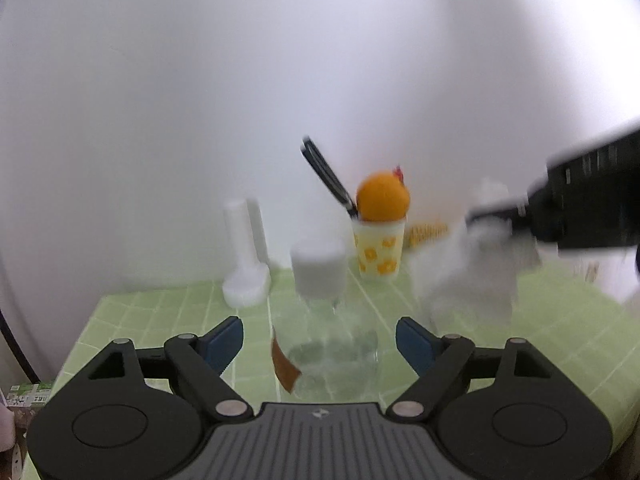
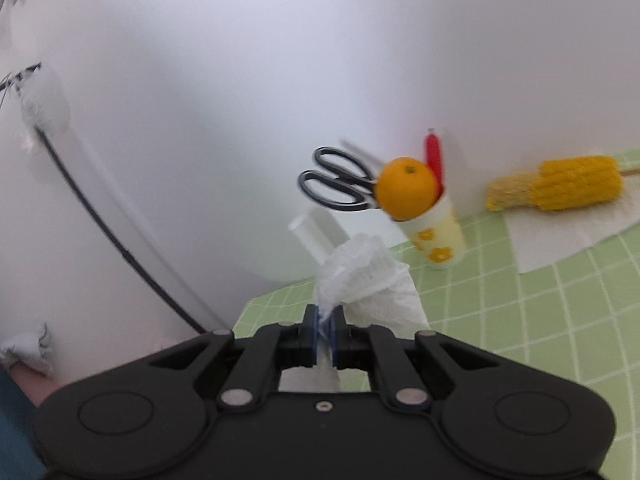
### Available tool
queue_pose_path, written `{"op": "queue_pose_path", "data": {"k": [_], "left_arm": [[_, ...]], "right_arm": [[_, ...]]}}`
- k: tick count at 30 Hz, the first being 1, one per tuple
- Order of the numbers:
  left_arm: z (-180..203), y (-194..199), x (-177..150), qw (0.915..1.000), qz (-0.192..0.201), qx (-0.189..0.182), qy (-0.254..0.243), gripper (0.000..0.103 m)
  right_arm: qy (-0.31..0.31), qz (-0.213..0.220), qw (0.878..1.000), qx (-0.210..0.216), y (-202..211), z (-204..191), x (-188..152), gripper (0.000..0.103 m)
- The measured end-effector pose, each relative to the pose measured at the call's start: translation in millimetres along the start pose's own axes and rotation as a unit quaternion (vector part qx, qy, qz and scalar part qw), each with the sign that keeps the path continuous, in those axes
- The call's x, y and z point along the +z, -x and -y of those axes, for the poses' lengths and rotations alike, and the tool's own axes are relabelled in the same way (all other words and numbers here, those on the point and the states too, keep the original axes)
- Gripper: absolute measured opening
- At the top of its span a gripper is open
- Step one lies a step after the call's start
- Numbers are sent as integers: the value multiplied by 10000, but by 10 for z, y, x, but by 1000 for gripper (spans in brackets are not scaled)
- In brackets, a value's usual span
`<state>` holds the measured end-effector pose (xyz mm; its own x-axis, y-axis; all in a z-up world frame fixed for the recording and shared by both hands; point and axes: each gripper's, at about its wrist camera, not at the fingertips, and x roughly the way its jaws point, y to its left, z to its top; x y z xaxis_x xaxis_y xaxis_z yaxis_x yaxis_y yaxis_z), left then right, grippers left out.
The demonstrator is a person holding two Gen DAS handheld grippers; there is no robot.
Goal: Clean container
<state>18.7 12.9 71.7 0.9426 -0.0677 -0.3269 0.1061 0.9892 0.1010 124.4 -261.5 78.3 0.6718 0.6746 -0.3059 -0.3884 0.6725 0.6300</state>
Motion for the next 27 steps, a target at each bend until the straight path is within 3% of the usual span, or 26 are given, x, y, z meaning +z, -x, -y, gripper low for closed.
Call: {"op": "queue_pose_path", "data": {"k": [2,4,10,12,14,20,27], "left_arm": [[-29,90,61,9998,140,67,115,82],[-79,177,122,9990,292,97,315,73],[147,-184,182,9992,8,-40,409,49],[182,-218,177,9987,-47,-108,503,35],[197,-239,175,9982,-102,-109,589,28],[157,-250,156,9967,-127,-107,797,28],[-75,-321,104,9902,-85,-76,1392,28]], "right_arm": [[-92,31,9999,-45,36,55,-25,6],[-182,56,9998,-55,76,105,-57,6],[-552,137,9982,201,107,210,-130,6],[-646,148,9974,283,106,236,-146,5],[-783,160,9961,385,109,267,-161,5],[-1092,85,9901,875,98,339,-203,5],[-993,-273,9774,1848,-29,221,-213,5]]}}
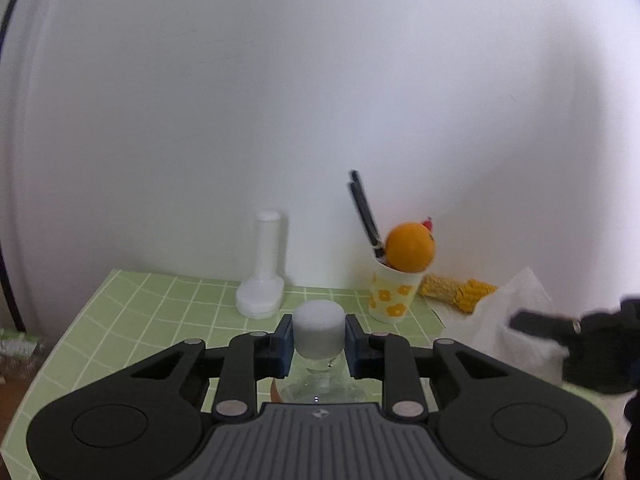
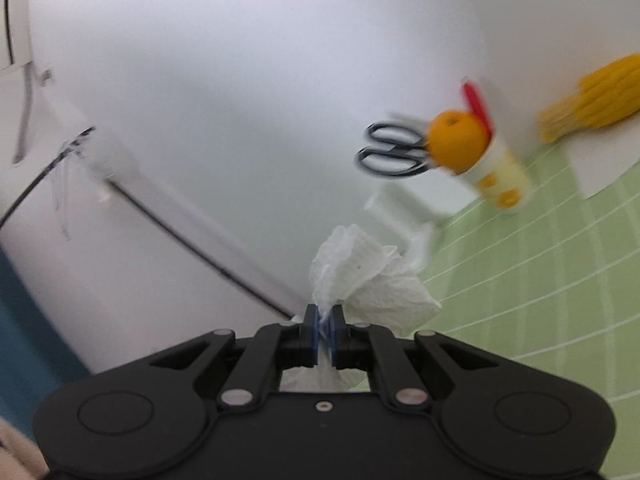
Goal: Clean container
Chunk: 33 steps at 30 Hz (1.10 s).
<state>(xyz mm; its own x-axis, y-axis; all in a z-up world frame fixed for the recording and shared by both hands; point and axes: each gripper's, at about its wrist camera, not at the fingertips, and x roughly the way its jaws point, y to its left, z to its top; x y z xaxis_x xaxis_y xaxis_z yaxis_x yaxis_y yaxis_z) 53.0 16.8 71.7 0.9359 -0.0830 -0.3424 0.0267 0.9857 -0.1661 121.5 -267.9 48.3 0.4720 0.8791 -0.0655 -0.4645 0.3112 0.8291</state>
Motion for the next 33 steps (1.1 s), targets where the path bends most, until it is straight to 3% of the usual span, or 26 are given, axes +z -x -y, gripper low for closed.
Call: {"op": "queue_pose_path", "data": {"k": [8,12,17,25,33], "left_arm": [[-405,-1,-37,9966,82,-23,814,29],[-563,19,-62,9941,135,10,1076,30],[-715,40,-77,9919,138,88,1262,31],[-936,5,-158,9852,156,156,1701,32],[-997,-59,-185,9815,190,160,1898,32]], "right_arm": [[-443,-448,9979,179,-507,173,-126,5],[-463,-631,9968,-156,-773,213,-206,5],[-34,-911,9935,-676,-941,122,-298,5],[-760,-569,9919,-846,-934,336,-305,5],[-1817,-4,9781,-1018,-1045,573,-366,5]]}}
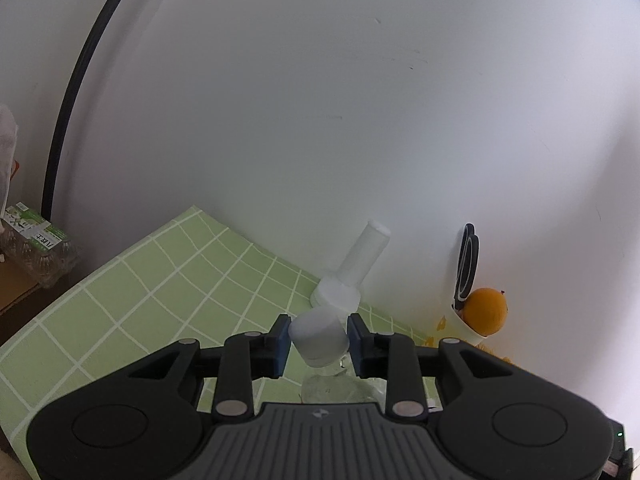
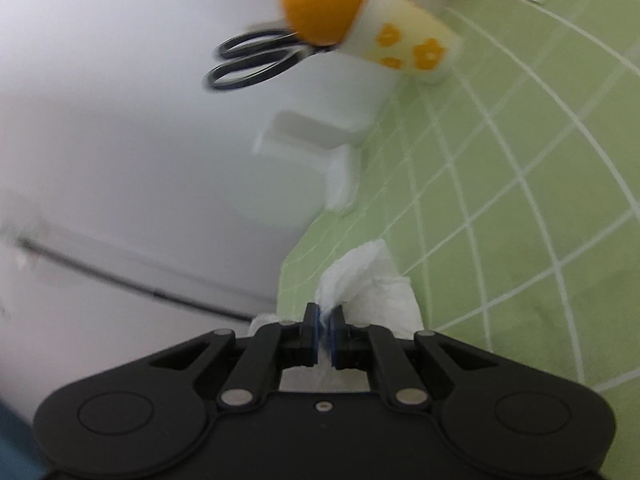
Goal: Clean container
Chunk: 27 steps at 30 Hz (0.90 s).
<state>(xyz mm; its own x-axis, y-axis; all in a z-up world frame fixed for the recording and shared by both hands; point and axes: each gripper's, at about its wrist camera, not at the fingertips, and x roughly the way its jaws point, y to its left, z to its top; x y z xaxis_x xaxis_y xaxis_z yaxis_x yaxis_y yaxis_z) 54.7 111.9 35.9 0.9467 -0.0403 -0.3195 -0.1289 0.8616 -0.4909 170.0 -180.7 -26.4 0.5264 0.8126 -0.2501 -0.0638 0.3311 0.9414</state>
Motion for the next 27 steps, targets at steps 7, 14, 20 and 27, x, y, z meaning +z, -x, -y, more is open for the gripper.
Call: {"op": "queue_pose_path", "data": {"k": [7,14,20,27], "left_arm": [[-57,-9,-4,9999,11,66,135,33],[-91,-12,-12,9997,4,125,221,34],[-113,-12,-15,9994,-2,163,299,34],[-118,7,-13,9993,-1,180,316,34]], "right_arm": [[257,132,9988,-392,-106,-47,-26,5],[1046,-8,9911,-825,-165,-129,-82,5],[1958,-103,9753,-1019,-194,-255,-177,5],[3107,-319,9436,-1093,-195,-390,-340,6]]}}
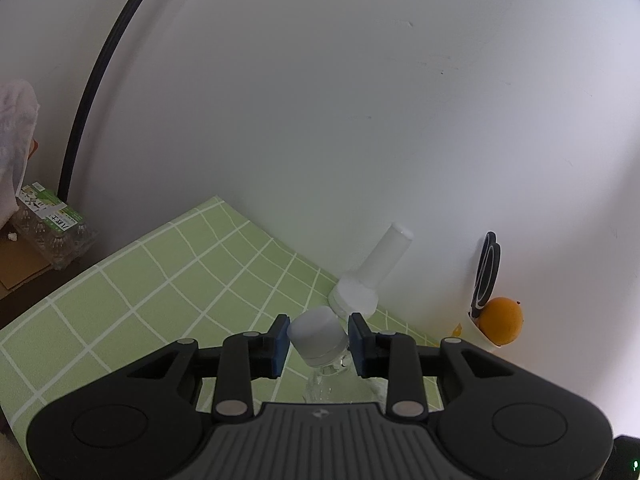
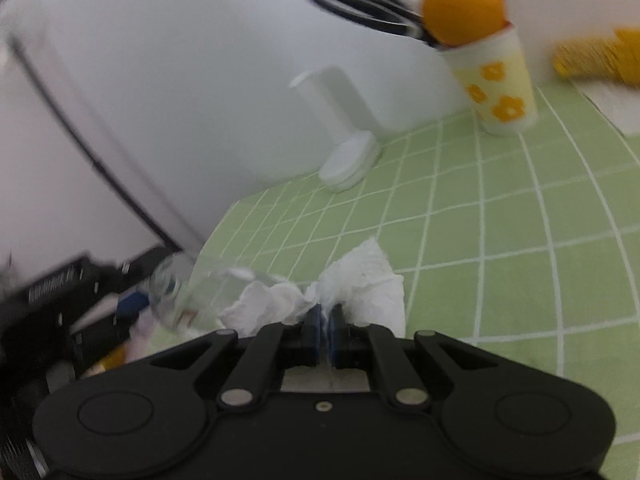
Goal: Clean container
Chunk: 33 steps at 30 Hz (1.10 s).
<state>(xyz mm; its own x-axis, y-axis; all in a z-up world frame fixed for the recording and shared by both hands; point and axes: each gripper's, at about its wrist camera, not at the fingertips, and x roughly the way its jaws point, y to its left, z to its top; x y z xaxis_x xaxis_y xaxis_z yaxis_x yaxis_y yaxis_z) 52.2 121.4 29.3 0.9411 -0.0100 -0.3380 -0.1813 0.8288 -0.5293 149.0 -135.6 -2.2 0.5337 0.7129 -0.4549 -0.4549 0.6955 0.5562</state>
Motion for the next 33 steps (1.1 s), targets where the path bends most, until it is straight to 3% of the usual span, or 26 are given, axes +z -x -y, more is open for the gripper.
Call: {"op": "queue_pose_path", "data": {"k": [9,19,26,29,33], "left_arm": [[30,-4,6,10000,5,18,-55,34],[182,18,22,9997,-50,-19,-251,33],[419,74,-8,9980,-69,-181,-596,32],[594,85,-17,9953,-50,-297,-923,32],[831,96,-80,9900,-98,-448,-1333,32]], "right_arm": [[257,-183,9990,308,48,29,-35,6],[23,-558,9952,804,150,197,-75,5],[204,-376,9989,202,419,296,-43,5],[655,-347,9968,-295,550,284,27,5],[1534,-425,9824,-977,641,210,104,5]]}}
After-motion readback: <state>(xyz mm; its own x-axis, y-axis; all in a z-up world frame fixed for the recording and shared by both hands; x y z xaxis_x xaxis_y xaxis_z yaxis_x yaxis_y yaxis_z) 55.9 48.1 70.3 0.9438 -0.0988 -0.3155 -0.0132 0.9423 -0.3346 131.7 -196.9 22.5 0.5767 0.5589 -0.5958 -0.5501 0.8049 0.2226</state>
